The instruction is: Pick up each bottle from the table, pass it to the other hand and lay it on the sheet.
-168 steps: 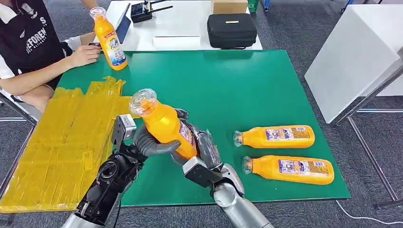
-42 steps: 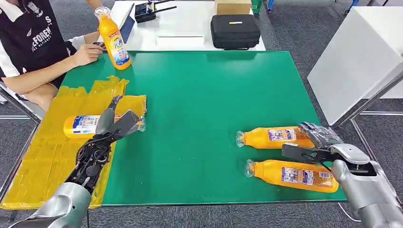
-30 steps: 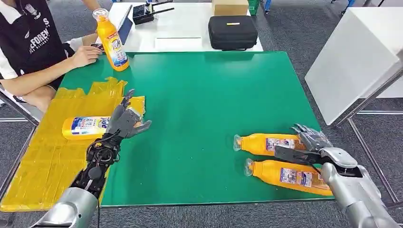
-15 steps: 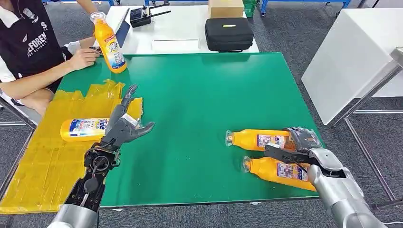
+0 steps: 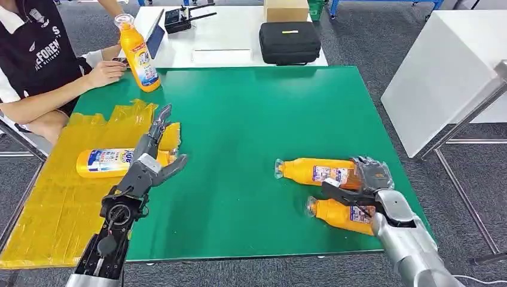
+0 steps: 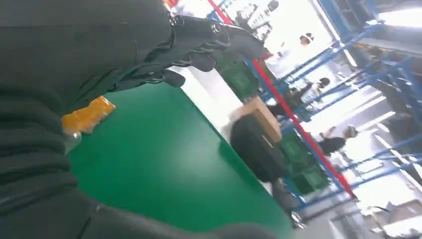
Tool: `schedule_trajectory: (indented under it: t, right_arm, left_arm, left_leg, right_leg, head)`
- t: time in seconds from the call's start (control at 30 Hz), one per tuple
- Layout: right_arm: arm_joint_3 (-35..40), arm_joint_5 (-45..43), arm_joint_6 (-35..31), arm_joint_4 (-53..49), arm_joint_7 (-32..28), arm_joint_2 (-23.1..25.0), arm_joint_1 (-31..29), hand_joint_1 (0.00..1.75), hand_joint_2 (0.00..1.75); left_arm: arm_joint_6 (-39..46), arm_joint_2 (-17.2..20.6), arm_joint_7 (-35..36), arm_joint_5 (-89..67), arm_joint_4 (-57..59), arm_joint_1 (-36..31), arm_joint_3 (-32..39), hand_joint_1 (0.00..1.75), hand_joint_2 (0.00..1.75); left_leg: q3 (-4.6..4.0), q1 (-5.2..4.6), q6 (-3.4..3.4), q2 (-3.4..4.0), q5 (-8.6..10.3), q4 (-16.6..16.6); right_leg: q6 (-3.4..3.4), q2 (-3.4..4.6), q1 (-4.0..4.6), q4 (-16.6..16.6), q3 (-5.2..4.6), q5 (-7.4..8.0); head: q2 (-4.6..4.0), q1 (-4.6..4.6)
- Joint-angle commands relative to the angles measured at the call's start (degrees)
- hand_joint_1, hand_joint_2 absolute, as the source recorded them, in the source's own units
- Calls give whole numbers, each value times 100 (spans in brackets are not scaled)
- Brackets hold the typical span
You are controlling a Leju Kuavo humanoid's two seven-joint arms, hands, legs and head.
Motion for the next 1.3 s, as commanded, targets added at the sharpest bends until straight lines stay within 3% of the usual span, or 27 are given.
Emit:
schedule_trajectory:
  t: [0.03, 0.23, 0.3, 0.33, 0.4, 0.57, 0.7, 1.23, 1.3]
  right_arm:
    - [-1056, -2011, -968, -2426, -1064, 1400, 842, 175, 175]
    - [-626, -2928, -1225, -3215, -1388, 1552, 1099, 175, 175]
    - [-506, -3316, -1177, -3342, -1486, 1569, 1124, 175, 175]
    - [-470, -3487, -1172, -3359, -1555, 1577, 1121, 175, 175]
    - [-402, -4085, -1040, -3432, -1771, 1671, 1090, 175, 175]
    - [-181, -5363, -264, -3257, -1970, 1771, 947, 175, 175]
    - [234, -6408, 1021, -2722, -1979, 1880, 707, 175, 175]
    - [400, -6460, 1097, -2515, -2020, 1938, 605, 175, 175]
    - [688, -6426, 1380, -2262, -1937, 1996, 453, 175, 175]
  left_arm:
    - [-773, 183, 254, 623, -832, 380, -900, 0, 175]
    - [-766, 217, 393, 684, -648, 177, -1526, 0, 175]
    - [-779, 234, 419, 708, -631, 216, -1610, 0, 175]
    - [-788, 252, 426, 723, -626, 217, -1642, 0, 175]
    - [-835, 240, 466, 767, -574, 183, -1704, 0, 175]
    - [-1040, 211, 560, 901, -494, 20, -1874, 0, 175]
    - [-1172, 172, 625, 950, -404, -158, -2047, 0, 175]
    - [-1223, 174, 658, 1006, -407, -200, -2076, 0, 175]
    - [-1286, 134, 695, 1117, -407, -237, -2061, 0, 175]
  left_leg:
    - [-11, 2, -11, 3, -7, -1]
    - [-16, 4, -15, -15, -15, 4]
    - [7, 5, -26, -18, -35, 14]
    - [-29, 2, -12, -18, -10, 1]
    - [-23, 1, -15, -12, -18, 3]
    - [-26, 1, -16, -15, -17, 3]
    - [-13, 3, -21, -9, -25, 6]
    - [-21, 0, -15, -19, -17, 1]
    - [-19, 1, -18, -20, -20, 3]
  right_leg:
    - [-8, -3, 3, 3, -13, -6]
    - [-13, -26, 3, 10, -16, -28]
    - [-22, -38, 6, 22, 7, -49]
    - [-10, -28, 1, 5, -26, -26]
    - [-13, -25, 0, 7, -20, -31]
    - [-13, -27, 0, 7, -24, -29]
    - [-18, -26, 3, 12, -14, -35]
    - [-13, -35, -1, 6, -18, -32]
    - [-15, -36, -1, 8, -16, -35]
  head:
    - [0, 0]
    - [0, 0]
    - [0, 0]
    - [0, 0]
    - [0, 0]
    - [0, 0]
    - [0, -2]
    - [0, 2]
    - [0, 0]
